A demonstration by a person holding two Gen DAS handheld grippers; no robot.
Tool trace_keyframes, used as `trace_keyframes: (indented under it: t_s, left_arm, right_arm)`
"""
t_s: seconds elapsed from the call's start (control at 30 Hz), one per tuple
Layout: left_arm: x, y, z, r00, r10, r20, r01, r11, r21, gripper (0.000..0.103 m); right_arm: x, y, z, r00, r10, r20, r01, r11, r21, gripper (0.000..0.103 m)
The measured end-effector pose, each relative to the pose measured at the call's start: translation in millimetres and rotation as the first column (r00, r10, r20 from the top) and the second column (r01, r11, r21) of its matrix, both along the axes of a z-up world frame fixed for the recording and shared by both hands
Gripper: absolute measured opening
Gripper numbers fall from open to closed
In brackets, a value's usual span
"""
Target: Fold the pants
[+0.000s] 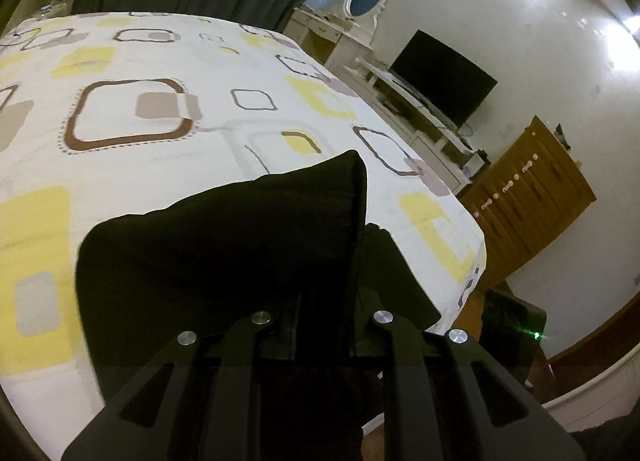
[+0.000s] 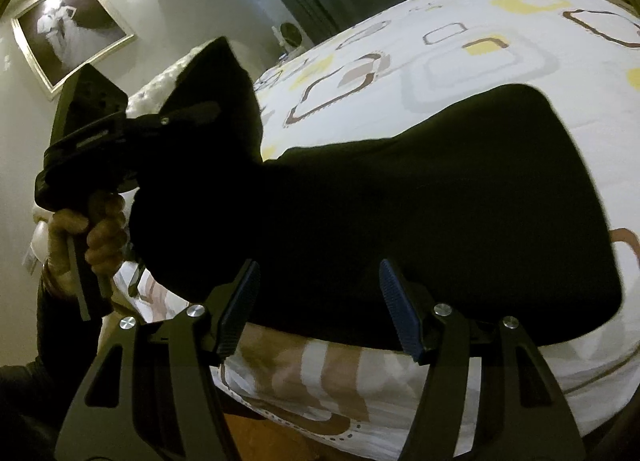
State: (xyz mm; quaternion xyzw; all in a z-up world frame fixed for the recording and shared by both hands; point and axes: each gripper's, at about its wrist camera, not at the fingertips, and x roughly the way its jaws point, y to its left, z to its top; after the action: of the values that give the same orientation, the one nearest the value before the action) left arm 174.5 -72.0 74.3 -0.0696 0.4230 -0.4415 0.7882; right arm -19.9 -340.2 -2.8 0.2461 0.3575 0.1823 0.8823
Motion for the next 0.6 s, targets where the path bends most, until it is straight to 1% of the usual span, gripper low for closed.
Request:
trace_keyframes:
  t_s: [0.13, 0.2, 0.4, 0.5, 0.6]
  left_arm:
    - [-3.2, -27.2, -1.4, 1.000, -0.020, 0.004, 0.020, 1.000, 0.015, 0.017]
    - [-2.9, -39.7, -5.0, 0.999, -0.030, -0.011, 0.030, 0.999, 0.013, 0.017]
    - [-5.2, -80.8, -24.0, 0.998, -0.055, -0.034, 0.057, 0.997, 0.051, 0.017]
    - [-5.3, -93.6, -32.8, 0.998, -0.044, -0.047, 0.047, 0.997, 0.063, 0.017]
    - [-4.6, -105.7, -40.8, 0.998, -0.014, -0.063, 0.018, 0.997, 0.075, 0.017]
  right_arm:
    - [-9.3, -15.4, 3.9, 1.000, -0.021, 0.014, 0.021, 1.000, 0.018, 0.062]
    - [-13.7, -22.4, 5.9, 0.999, -0.035, 0.021, 0.034, 0.999, 0.022, 0.062]
    - [-18.5, -41.6, 10.1, 0.997, -0.072, 0.030, 0.071, 0.997, 0.036, 0.062]
    - [-22.8, -50.7, 9.9, 0.996, -0.089, 0.031, 0.087, 0.995, 0.048, 0.062]
    - [-25.2, -58.9, 9.7, 0.994, -0.103, 0.031, 0.101, 0.993, 0.063, 0.062]
